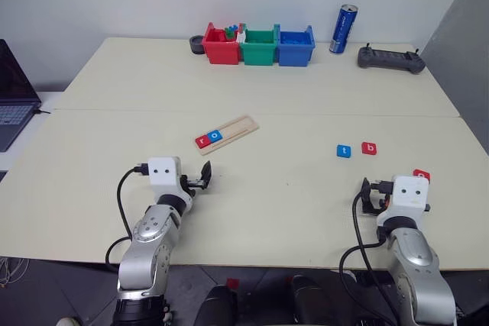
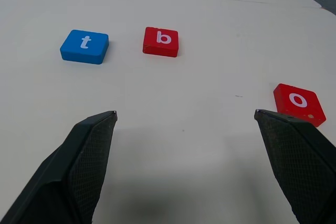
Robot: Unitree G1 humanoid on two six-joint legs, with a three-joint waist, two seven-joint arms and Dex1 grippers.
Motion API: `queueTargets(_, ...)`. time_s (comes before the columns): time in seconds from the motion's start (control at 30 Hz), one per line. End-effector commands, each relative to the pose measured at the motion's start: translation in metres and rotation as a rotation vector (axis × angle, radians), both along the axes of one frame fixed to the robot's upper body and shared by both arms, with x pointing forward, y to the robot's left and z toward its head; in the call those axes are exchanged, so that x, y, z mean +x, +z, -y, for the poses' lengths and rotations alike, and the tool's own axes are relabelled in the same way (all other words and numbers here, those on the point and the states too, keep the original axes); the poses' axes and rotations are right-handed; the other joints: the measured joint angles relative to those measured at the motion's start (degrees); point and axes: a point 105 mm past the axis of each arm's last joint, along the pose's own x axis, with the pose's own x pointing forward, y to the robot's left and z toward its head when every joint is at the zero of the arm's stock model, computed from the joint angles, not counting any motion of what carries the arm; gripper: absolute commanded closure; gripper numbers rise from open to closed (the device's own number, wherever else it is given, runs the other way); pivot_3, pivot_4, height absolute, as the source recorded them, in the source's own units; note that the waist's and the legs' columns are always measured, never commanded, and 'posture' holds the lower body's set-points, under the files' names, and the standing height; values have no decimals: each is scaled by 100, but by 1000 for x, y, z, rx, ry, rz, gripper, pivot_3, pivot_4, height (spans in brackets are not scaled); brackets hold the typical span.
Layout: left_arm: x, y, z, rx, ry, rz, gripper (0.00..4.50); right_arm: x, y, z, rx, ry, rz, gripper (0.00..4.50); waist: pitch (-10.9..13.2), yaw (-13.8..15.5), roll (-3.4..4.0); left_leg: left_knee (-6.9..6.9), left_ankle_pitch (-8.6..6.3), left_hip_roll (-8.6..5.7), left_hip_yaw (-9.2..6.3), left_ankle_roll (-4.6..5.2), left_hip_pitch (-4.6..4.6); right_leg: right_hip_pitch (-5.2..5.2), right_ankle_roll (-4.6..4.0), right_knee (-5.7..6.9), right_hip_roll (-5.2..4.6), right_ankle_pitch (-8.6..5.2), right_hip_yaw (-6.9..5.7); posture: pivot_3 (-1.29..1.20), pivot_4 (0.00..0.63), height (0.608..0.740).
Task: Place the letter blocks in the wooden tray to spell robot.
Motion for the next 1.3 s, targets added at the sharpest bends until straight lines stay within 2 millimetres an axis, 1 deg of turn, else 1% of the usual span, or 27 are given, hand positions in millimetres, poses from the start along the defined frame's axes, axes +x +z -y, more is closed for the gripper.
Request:
queueTargets(0.03, -1, 15, -5, 14, 18, 61, 0, 0, 14, 0, -25, 3, 53, 31, 0, 0, 0, 0, 0, 0, 0, 0, 0, 0, 0, 0, 0, 0, 0, 0, 150, 740)
queueTargets(0.57, -4, 20, -7, -3, 15, 75, 0, 1, 13, -1, -16, 8, 56, 31, 0, 0, 0, 0, 0, 0, 0, 0, 0, 0, 0, 0, 0, 0, -1, 0, 150, 740)
queueTargets(0.7, -2, 23, -9, 31, 2, 86, 0, 0, 12, -1, -13, 6, 55, 31, 0, -1, 0, 0, 0, 1, 0, 0, 0, 0, 0, 0, 0, 0, -1, 0, 150, 740)
queueTargets(0.77, 1, 27, -13, 37, -1, 93, 0, 2, 16, -1, -15, 17, 64, 31, 0, 0, 0, 0, 0, 1, 0, 0, 0, 0, 0, 1, 1, 0, -1, 0, 150, 740)
queueTargets(0.83, 6, 32, -20, 56, -5, 110, 0, 6, 23, -1, 1, 40, 87, 31, 0, -1, 0, 0, 0, 1, 0, 0, 1, 0, 0, 0, 0, 0, -1, 0, 150, 740)
queueTargets(0.93, 14, 43, -26, 41, -51, 137, 0, 15, 37, -13, 9, 172, 121, 31, 0, -6, 0, 1, 0, 1, 2, 0, 2, 0, 0, 1, 2, 0, -1, 0, 150, 740)
queueTargets(1.03, 23, 53, -24, 70, -188, 150, 0, 27, 56, -34, 14, 399, 157, 31, 0, -15, 0, -1, 0, 0, 1, 0, 3, 0, 0, 1, 3, 0, -4, 0, 150, 740)
queueTargets(1.07, 27, 54, -24, 75, -237, 140, 0, 31, 64, -45, 11, 505, 167, 31, 1, -18, 0, -1, 0, 0, 1, 1, 2, 0, -1, 1, 4, 0, -4, 0, 150, 740)
queueTargets(1.17, 34, 56, -22, 84, -407, 111, 0, 33, 82, -74, 15, 820, 165, 31, 2, -29, 0, 0, 0, 0, 2, 1, 3, 1, -1, 1, 5, 1, -5, 0, 150, 740)
queueTargets(1.23, 36, 57, -19, 116, -535, 90, 0, 32, 92, -85, 45, 975, 153, 31, 3, -27, -2, -1, 0, 1, -6, 2, 2, 1, -2, 2, 7, 1, -14, 0, 150, 740)
queueTargets(1.3, 40, 59, -21, 152, -624, 71, 0, 30, 100, -94, 68, 1094, 137, 31, 3, -25, -2, -1, 0, 1, -13, 2, -1, 1, -3, 2, 7, 2, -22, 0, 150, 740)
